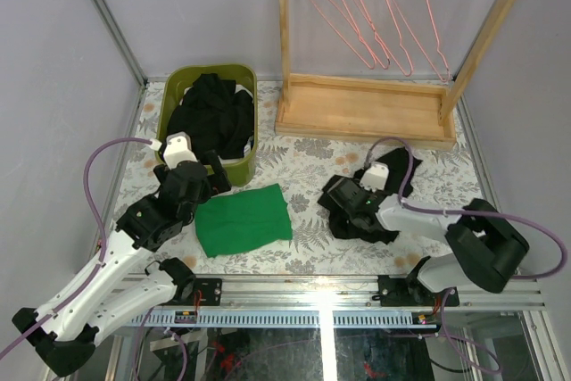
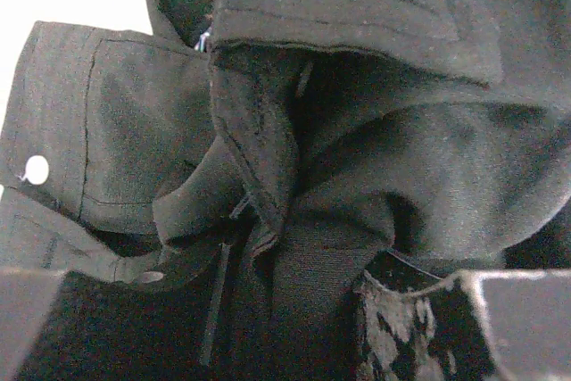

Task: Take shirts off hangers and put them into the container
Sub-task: Pick up the shirt from the center of the board.

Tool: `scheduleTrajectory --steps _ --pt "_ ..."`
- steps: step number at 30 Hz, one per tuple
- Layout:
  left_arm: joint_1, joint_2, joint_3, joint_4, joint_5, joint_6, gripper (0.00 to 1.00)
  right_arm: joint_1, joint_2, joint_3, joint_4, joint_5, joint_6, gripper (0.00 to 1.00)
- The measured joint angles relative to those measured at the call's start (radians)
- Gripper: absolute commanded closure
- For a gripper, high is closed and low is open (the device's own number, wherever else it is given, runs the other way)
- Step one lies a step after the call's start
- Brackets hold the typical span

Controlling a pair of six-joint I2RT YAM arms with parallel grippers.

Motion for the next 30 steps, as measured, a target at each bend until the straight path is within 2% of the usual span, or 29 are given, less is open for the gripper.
scheduleTrajectory --steps 2,4,8,12,23,26,28,30 --pt "0.000 -0.002 0.000 0.000 0.000 0.000 0.00 -0.006 0.053 0.040 0.067 -0.026 -0.069 0.96" --pt "0.000 -0.007 -0.002 0.000 0.000 -0.003 0.00 -0.009 0.075 0.067 0.148 -0.084 -0.141 1.00" --pt "0.000 -0.017 -0.005 -0.004 -0.002 -0.008 0.00 -0.010 0.067 0.077 0.252 -0.269 -0.243 1.00" --pt "0.000 -0.019 -0.006 -0.005 -0.006 -0.011 0.00 -0.010 0.002 0.101 0.270 -0.430 -0.323 1.00" --pt "0.000 -0.045 -0.006 -0.009 -0.022 -0.025 0.00 -0.009 -0.299 0.211 0.271 -0.526 -0.407 1.00" --pt "0.000 -0.047 -0.006 -0.010 -0.023 -0.026 0.00 -0.008 -0.336 0.241 0.214 -0.498 -0.414 0.94" --pt "0.000 -0.047 -0.006 -0.011 -0.023 -0.026 0.00 -0.007 -0.347 0.257 0.148 -0.424 -0.409 0.88" --pt "0.000 -0.047 -0.008 -0.011 -0.023 -0.026 0.00 -0.007 -0.346 0.257 0.080 -0.341 -0.399 0.74"
